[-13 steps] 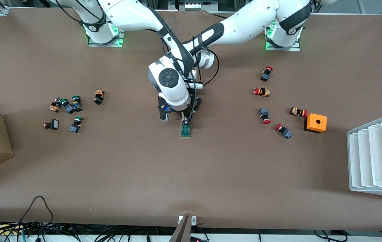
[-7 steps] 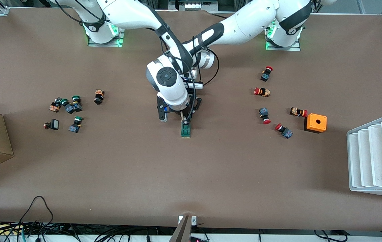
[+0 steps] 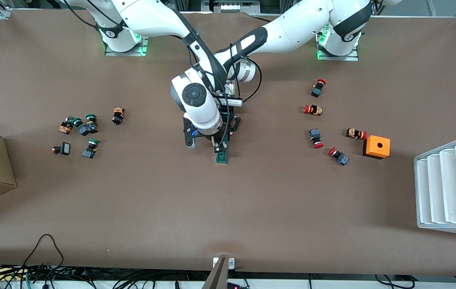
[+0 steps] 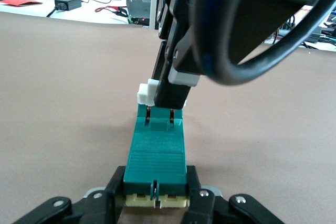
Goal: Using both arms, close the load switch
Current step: 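Push the white handle down into the contacts with the right gripper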
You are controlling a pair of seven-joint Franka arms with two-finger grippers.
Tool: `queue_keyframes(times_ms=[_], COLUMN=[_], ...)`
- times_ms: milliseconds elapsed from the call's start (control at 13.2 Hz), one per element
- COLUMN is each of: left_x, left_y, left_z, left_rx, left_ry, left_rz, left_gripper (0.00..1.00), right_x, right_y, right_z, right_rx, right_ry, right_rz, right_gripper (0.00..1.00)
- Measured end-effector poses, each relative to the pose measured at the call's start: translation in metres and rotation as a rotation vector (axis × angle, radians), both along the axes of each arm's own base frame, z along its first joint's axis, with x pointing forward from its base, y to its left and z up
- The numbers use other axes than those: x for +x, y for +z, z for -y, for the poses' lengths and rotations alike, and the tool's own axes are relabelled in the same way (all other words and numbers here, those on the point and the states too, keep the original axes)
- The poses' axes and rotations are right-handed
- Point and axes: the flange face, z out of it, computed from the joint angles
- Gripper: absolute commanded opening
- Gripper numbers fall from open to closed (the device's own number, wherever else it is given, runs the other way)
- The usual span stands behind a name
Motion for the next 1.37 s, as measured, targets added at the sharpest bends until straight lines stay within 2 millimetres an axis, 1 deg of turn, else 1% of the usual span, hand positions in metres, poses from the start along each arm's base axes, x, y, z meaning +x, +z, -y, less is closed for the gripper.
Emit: queue_keyframes(times_ms=[228, 303, 683, 1062, 1366], left_x=[0.000, 0.000, 0.000, 0.000, 0.000], left_y=[0.000, 0.000, 0.000, 0.000, 0.000], left_z=[0.000, 0.000, 0.000, 0.000, 0.000], left_rx=[0.000, 0.000, -0.001, -0.002, -0.002], left_ry=[0.000, 0.000, 0.000, 0.001, 0.001], left_rz=[0.000, 0.000, 0.000, 0.000, 0.000], left_gripper=[0.44, 0.44, 0.45, 0.45, 0.45], right_x=[0.003, 0.005, 0.010, 0.025, 0.028], right_y=[0.004, 0.007, 0.011, 0.019, 0.016], right_z=[0.001, 0.001, 0.002, 0.011, 0.011], right_rx=[0.001, 0.003, 0.005, 0.017, 0.016], right_ry=[-0.003, -0.004, -0.008, -0.030, -0.032], right_rz=[-0.001, 0.001, 0.001, 0.015, 0.015], right_gripper=[0.22, 0.19, 0.18, 0.18, 0.18])
